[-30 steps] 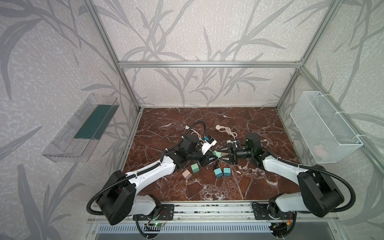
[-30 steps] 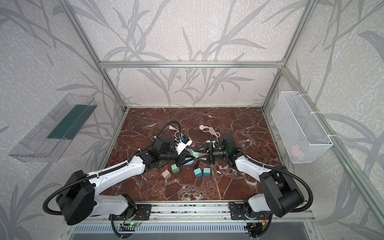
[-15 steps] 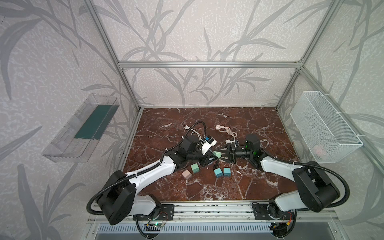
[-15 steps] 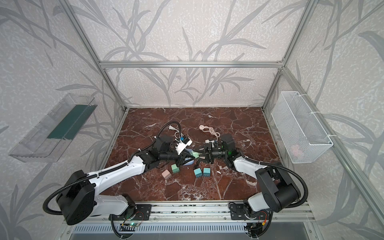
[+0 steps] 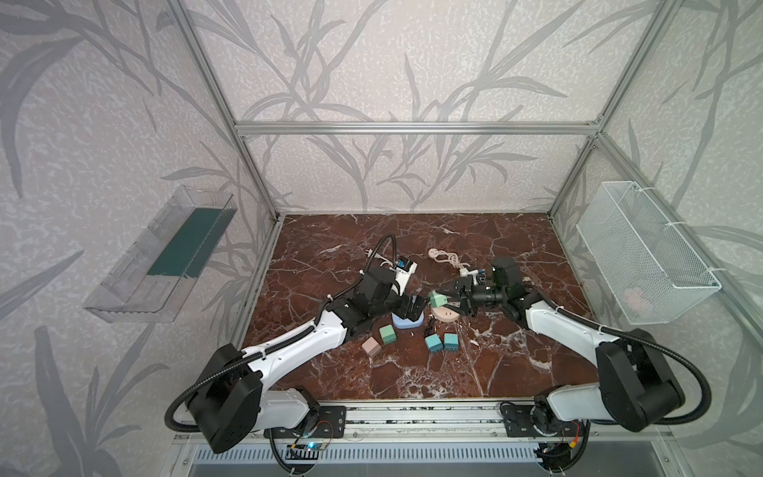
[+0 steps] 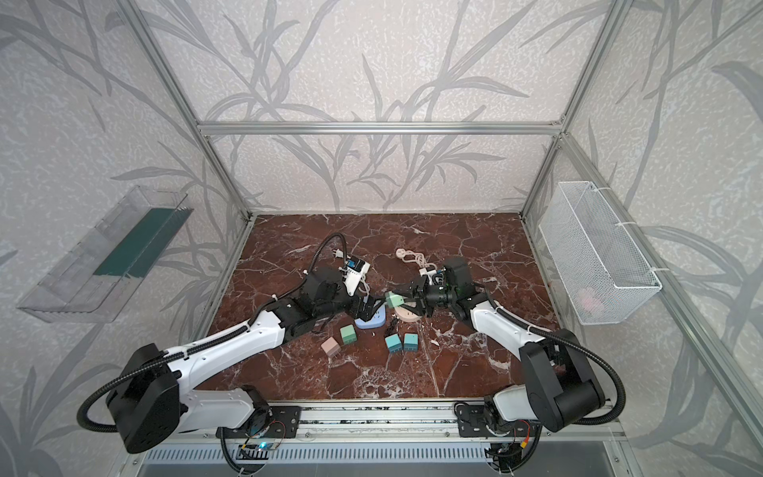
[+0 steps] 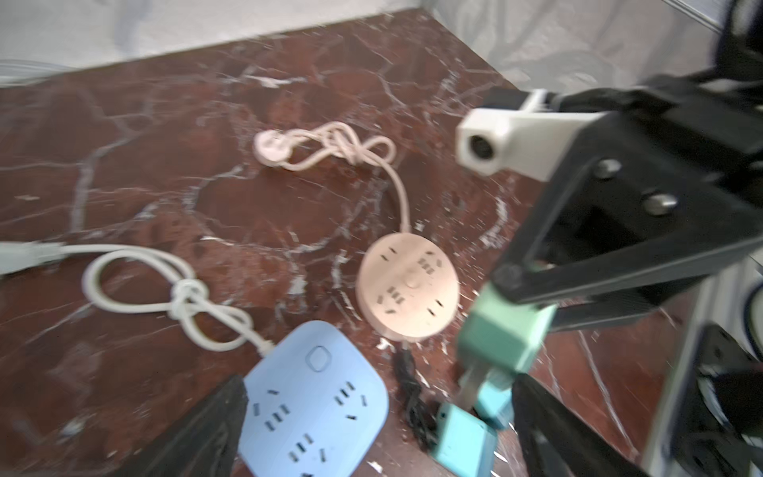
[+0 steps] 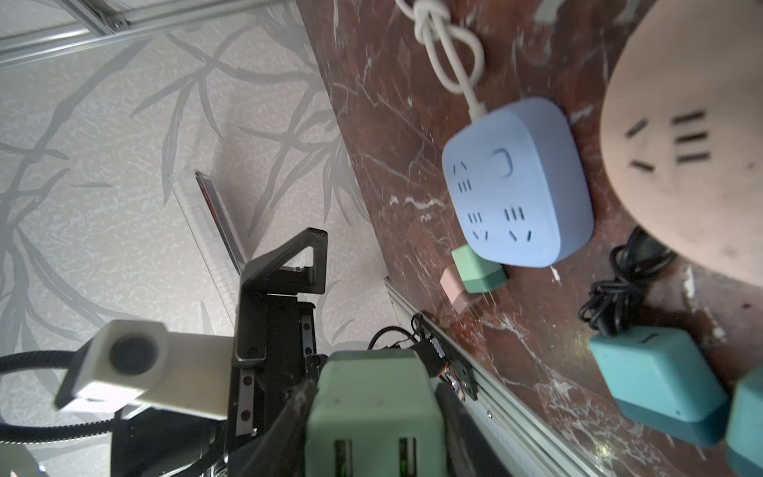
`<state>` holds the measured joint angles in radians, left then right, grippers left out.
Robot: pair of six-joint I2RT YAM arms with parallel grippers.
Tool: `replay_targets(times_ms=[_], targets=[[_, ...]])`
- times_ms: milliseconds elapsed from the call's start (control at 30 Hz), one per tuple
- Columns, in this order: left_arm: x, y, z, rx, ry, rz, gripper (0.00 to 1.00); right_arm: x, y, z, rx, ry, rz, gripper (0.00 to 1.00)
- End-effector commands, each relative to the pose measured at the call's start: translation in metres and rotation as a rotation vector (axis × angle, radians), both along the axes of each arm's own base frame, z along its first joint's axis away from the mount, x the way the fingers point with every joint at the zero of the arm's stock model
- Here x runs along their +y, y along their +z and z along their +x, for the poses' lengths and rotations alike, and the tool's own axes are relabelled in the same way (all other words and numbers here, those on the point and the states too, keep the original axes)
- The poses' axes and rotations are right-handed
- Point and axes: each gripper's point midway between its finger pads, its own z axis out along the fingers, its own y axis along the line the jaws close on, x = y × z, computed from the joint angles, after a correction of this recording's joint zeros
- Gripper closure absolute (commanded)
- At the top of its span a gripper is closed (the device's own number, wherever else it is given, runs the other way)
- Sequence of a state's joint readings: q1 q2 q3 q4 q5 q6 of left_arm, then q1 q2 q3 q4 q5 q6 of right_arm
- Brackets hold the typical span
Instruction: Insert the plug
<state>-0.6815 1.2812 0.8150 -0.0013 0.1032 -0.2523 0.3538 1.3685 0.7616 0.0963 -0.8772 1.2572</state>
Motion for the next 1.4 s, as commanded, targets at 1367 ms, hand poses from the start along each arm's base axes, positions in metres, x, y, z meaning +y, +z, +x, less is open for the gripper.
replay_targets(times_ms=[1367], targets=[[0.01, -0.041, 0.018, 0.283, 0.232, -0.096, 0.13, -0.027, -0.047, 0.076, -0.467, 0.1, -1.086, 1.0]])
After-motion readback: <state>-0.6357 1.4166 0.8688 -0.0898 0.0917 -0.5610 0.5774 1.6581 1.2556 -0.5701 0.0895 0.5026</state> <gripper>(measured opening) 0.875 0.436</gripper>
